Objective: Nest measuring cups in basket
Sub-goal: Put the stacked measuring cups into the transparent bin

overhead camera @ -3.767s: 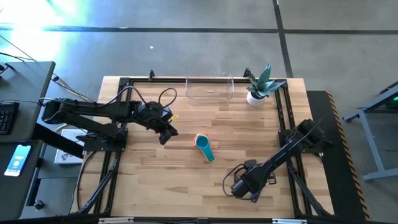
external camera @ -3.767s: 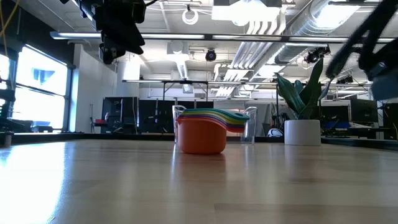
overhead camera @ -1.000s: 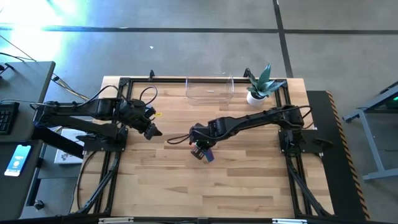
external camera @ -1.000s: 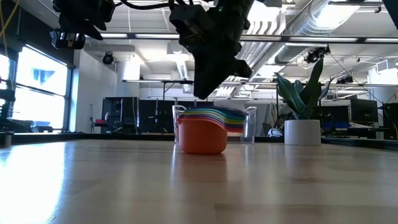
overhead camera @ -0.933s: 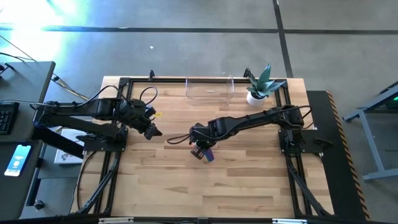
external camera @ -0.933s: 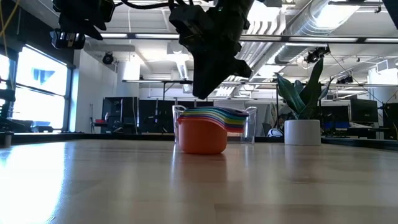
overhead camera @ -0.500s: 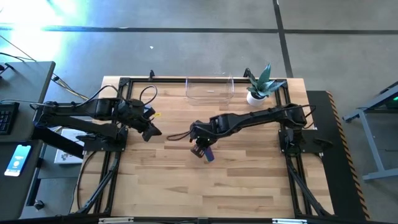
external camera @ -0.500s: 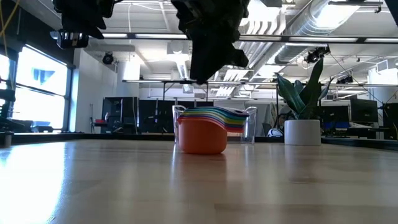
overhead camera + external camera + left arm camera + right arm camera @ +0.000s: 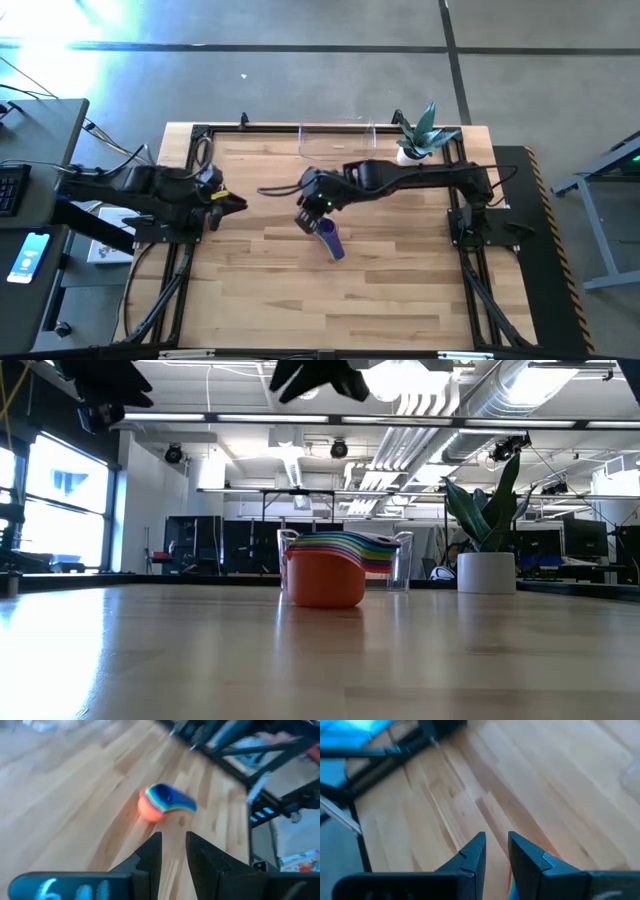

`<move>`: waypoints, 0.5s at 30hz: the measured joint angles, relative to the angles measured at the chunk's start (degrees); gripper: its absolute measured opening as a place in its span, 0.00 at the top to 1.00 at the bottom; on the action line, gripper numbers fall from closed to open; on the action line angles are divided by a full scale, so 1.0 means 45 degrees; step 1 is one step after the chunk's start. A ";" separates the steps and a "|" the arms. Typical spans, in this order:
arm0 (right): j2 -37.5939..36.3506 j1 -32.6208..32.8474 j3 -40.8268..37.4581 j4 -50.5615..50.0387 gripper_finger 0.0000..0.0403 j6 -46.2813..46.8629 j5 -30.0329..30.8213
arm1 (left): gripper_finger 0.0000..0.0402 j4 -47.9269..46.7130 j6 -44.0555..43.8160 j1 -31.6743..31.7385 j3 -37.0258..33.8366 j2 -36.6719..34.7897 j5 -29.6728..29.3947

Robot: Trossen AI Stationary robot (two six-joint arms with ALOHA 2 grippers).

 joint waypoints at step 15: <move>-0.0005 -0.0121 0.1166 -0.0256 0.82 0.2260 -0.0183 | 0.81 0.2696 0.3178 -0.0503 -0.3825 -0.4977 -0.0329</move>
